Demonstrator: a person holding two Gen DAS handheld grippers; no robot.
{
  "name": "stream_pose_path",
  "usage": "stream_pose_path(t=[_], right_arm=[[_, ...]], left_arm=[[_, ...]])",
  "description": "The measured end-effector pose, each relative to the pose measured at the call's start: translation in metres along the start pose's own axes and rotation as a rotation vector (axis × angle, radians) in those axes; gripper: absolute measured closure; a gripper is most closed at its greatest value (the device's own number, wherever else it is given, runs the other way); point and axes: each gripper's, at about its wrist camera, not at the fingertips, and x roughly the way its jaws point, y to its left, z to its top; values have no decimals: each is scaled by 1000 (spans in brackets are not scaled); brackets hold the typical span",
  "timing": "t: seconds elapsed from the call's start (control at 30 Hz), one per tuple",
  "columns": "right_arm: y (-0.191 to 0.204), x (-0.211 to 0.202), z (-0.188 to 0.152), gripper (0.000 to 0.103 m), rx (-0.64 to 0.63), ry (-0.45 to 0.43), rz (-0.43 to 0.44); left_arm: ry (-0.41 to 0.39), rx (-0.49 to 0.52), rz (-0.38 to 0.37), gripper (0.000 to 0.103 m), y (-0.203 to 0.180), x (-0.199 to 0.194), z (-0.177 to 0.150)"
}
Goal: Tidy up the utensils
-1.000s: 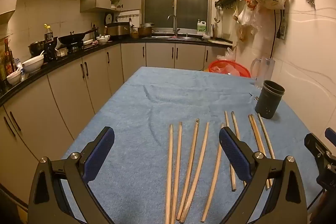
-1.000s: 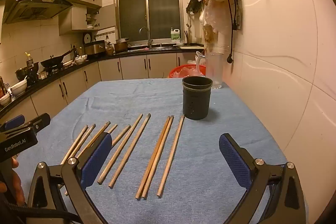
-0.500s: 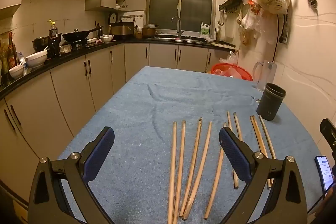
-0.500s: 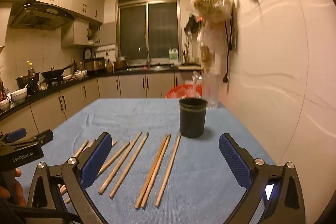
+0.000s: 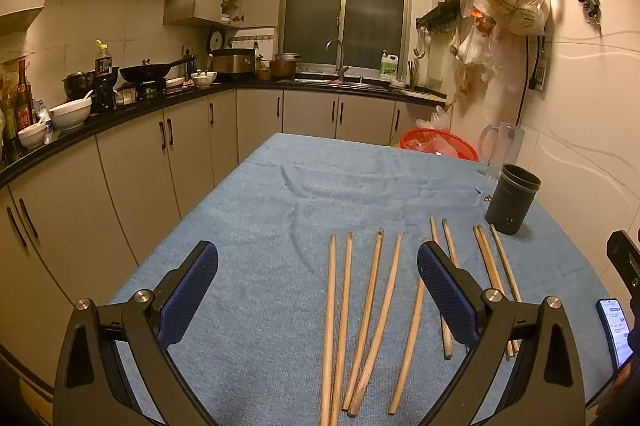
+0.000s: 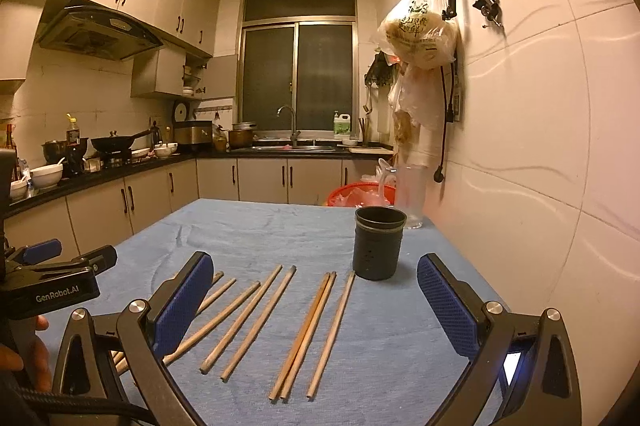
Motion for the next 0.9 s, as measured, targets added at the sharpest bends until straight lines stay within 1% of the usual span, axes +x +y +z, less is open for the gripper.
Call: stream_pose_path(t=[0.9], right_arm=[[-6,1,-6,0,19,13,-4]], left_arm=[[-39,23,2,3,-7,-5,-2]])
